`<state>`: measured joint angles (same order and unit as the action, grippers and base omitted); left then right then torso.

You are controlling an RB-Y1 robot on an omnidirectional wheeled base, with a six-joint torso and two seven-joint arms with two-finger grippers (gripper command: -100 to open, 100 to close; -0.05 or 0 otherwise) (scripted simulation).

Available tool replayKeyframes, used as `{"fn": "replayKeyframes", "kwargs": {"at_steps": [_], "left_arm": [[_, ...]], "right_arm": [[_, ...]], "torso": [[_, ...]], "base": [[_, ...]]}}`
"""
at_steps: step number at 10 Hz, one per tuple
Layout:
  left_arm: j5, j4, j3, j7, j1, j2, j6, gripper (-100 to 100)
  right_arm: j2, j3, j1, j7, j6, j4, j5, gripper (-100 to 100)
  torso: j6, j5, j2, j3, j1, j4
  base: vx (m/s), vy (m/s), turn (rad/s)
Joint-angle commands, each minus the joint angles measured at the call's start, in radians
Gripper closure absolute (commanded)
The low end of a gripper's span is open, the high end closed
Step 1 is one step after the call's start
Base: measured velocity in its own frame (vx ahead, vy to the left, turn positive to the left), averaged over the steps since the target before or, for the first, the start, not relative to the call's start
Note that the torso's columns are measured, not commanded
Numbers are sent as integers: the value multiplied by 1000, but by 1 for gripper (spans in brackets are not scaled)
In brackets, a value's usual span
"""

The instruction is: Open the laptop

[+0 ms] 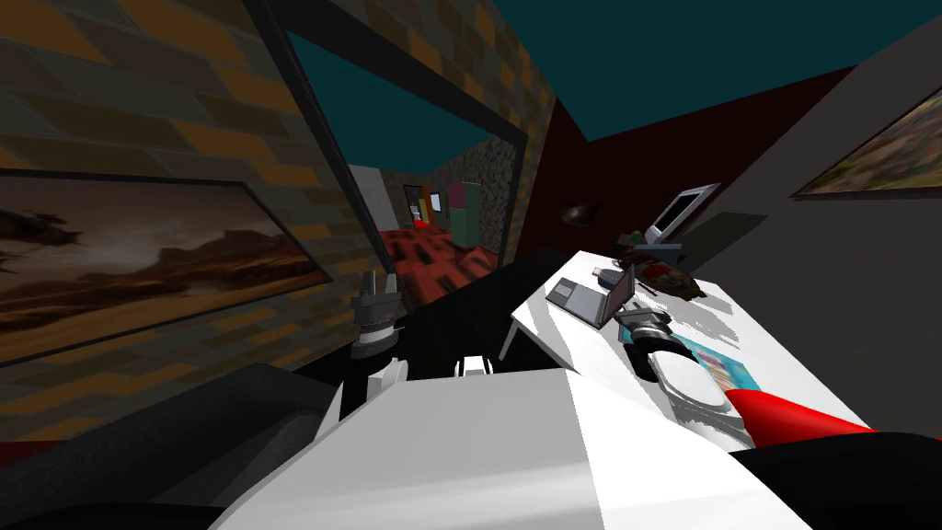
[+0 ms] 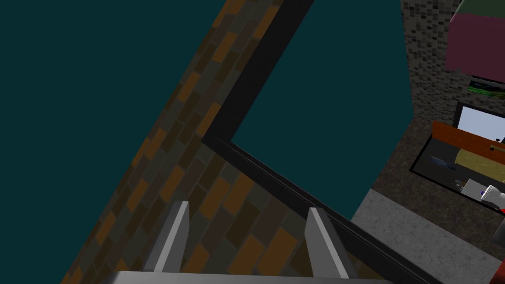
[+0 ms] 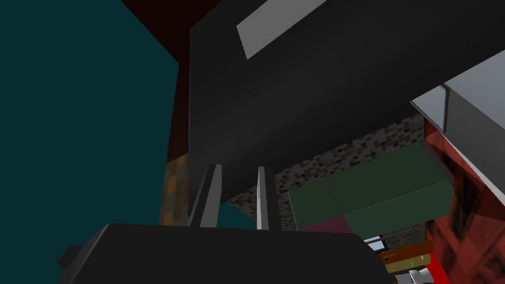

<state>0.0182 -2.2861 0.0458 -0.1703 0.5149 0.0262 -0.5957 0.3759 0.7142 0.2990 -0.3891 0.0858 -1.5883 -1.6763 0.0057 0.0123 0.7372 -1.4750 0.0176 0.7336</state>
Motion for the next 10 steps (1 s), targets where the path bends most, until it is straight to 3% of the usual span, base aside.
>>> {"fn": "replayKeyframes", "kwargs": {"at_steps": [1, 2, 3, 4, 5, 7, 8, 9, 10], "left_arm": [[0, 0, 0, 0, 0, 0, 0, 0], [0, 0, 0, 0, 0, 0, 0, 0], [0, 0, 0, 0, 0, 0, 0, 0], [0, 0, 0, 0, 0, 0, 0, 0], [0, 0, 0, 0, 0, 0, 0, 0], [0, 0, 0, 0, 0, 0, 0, 0], [0, 0, 0, 0, 0, 0, 0, 0], [0, 0, 0, 0, 0, 0, 0, 0], [0, 0, 0, 0, 0, 0, 0, 0]], "right_arm": [[-22, 46, 57, -51, 28, -43, 81, 100], [-22, 46, 98, -88, 28, -73, 158, 100], [-22, 46, 119, -88, 28, -75, 191, 100], [-31, 73, 155, -137, 36, -118, 223, 100], [-31, 73, 180, -181, 36, -147, 267, 100], [-31, 73, 232, -192, 36, -156, 339, 100], [-31, 73, 232, -192, 36, -156, 359, 100], [-40, 100, 276, -246, 44, -208, 396, 100], [-40, 100, 296, -272, 44, -227, 425, 100]], "torso": [[-4, -8, 1, -1, -9, 3], [-6, -12, -3, -3, -18, 3], [-6, -14, -3, -4, -21, 3], [-6, -13, 0, -2, -20, 4], [-6, -13, 0, -2, -18, 4], [-6, -13, 3, 0, -19, 5], [-5, -12, 5, 2, -18, 6], [-6, -12, 5, 2, -17, 6], [-6, -12, -1, -2, -17, 4]], "base": [[71, 6, 127], [105, 1, 93], [58, -7, -4], [104, -8, 128], [113, 4, 78], [28, 8, -4], [-14, 4, -7], [65, 5, 129], [95, 13, 92]]}}
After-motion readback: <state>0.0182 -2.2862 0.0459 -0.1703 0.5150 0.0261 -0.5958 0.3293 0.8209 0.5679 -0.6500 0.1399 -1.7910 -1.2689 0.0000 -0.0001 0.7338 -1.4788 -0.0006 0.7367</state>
